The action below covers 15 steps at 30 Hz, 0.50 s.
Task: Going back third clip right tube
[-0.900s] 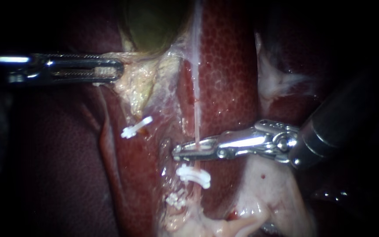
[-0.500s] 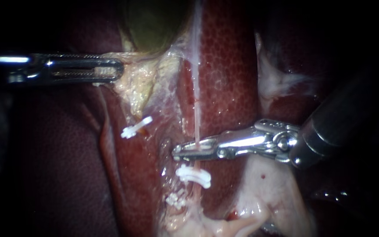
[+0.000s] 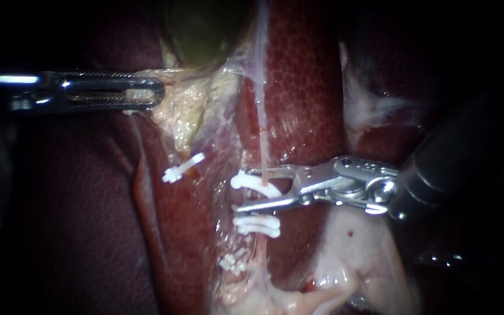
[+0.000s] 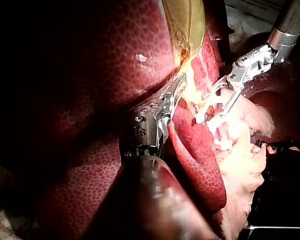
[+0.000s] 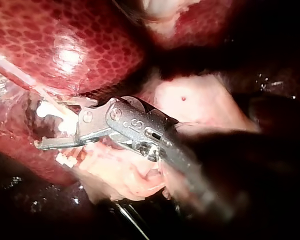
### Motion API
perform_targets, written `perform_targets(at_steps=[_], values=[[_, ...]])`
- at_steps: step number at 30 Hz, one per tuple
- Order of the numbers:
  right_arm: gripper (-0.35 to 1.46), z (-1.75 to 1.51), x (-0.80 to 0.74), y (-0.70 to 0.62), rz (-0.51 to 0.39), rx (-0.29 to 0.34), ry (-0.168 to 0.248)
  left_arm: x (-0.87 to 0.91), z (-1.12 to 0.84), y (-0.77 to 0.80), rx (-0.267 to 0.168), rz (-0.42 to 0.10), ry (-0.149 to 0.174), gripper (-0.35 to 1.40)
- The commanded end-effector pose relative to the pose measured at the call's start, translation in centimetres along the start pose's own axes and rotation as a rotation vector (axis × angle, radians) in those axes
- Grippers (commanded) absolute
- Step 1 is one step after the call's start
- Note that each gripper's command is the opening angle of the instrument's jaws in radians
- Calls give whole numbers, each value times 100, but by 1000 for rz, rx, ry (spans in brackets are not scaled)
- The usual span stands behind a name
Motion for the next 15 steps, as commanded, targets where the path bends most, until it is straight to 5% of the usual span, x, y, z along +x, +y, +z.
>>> perform_targets(at_steps=[1,10,15], values=[[60,-4,2,2,-6,0,-1,0,0,0,0,0,0,-13],[60,-42,3,3,-31,7,-6,0,-2,0,1,0,0,-13],[60,-68,11,-9,-74,29,-12,0,-2,0,1,0,0,-13]])
